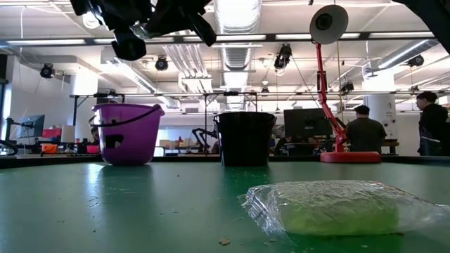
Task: Sort candy
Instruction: Put the green gummy into the violet bucket
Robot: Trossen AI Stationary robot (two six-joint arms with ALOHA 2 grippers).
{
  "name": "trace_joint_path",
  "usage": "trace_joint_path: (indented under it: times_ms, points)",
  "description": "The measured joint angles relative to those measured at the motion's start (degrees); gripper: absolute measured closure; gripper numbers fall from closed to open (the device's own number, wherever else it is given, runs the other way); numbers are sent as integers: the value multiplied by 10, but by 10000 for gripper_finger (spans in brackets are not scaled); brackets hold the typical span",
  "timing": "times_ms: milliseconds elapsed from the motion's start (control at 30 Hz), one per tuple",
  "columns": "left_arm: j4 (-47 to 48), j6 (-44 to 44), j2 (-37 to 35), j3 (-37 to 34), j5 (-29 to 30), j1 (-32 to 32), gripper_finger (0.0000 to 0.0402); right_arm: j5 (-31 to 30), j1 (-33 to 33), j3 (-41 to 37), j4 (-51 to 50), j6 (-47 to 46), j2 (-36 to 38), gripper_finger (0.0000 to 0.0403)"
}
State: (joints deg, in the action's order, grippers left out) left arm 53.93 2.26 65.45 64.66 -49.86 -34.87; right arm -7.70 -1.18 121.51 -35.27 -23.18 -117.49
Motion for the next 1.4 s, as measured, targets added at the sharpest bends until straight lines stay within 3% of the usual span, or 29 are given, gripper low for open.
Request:
trace_joint_path:
  times_ms: [400, 533, 833, 1400]
  points:
    - [0, 6, 33, 0, 15, 0, 296, -44, 1, 0, -35, 3, 0, 392]
    - [0, 14, 42, 0, 54, 0, 320, -44, 1, 0, -35, 3, 0, 392]
    - [0, 36, 42, 0, 55, 0, 394, -44, 1, 0, -35, 3, 0, 389]
    - [2, 63, 38, 0, 77, 0, 401, -39, 1, 0, -38, -7, 1, 257]
